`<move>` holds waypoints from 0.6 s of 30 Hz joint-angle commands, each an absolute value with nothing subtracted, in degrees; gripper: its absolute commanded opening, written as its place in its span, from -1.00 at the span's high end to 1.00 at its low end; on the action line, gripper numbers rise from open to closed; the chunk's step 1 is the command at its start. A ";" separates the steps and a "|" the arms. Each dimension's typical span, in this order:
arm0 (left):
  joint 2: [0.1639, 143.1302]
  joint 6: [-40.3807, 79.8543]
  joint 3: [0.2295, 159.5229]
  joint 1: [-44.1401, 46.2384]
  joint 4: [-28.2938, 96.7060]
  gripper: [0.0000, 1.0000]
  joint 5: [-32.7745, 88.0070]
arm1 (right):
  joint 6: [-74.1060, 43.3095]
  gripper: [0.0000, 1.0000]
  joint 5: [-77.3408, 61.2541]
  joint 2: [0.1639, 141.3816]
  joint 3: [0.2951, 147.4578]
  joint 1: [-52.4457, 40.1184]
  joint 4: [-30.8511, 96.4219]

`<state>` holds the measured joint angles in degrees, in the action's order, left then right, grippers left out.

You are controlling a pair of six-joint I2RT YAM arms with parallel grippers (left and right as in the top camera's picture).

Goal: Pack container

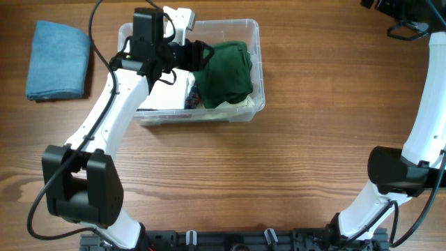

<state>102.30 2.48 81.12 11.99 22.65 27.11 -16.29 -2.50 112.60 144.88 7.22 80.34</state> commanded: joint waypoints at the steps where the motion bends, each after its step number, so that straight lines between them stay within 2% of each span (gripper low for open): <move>1: 102.32 0.16 81.56 12.95 22.06 -0.24 22.83 | -16.69 -0.99 -1.87 112.77 144.75 7.09 80.29; 5: 103.79 -1.56 81.56 17.61 19.59 -0.02 22.26 | -16.69 -1.00 -1.87 112.77 144.75 7.09 80.29; 8: 106.10 -1.54 81.56 21.19 18.52 0.36 17.30 | -16.69 -1.00 -1.87 112.77 144.75 7.09 80.29; 10: 108.09 -1.52 81.56 23.14 18.09 0.70 14.09 | -16.69 -0.99 -1.87 112.77 144.75 7.09 80.29; 12: 110.85 -1.54 81.56 24.67 17.76 0.92 11.73 | -16.67 -0.99 -1.87 112.77 144.75 7.09 80.29; 18: 117.91 -1.48 81.56 25.32 17.74 0.92 10.87 | -16.71 -0.99 -1.87 112.75 144.75 7.09 80.29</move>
<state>114.32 -1.04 81.14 25.02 17.87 12.88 -16.29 -2.50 112.60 144.88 7.22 80.36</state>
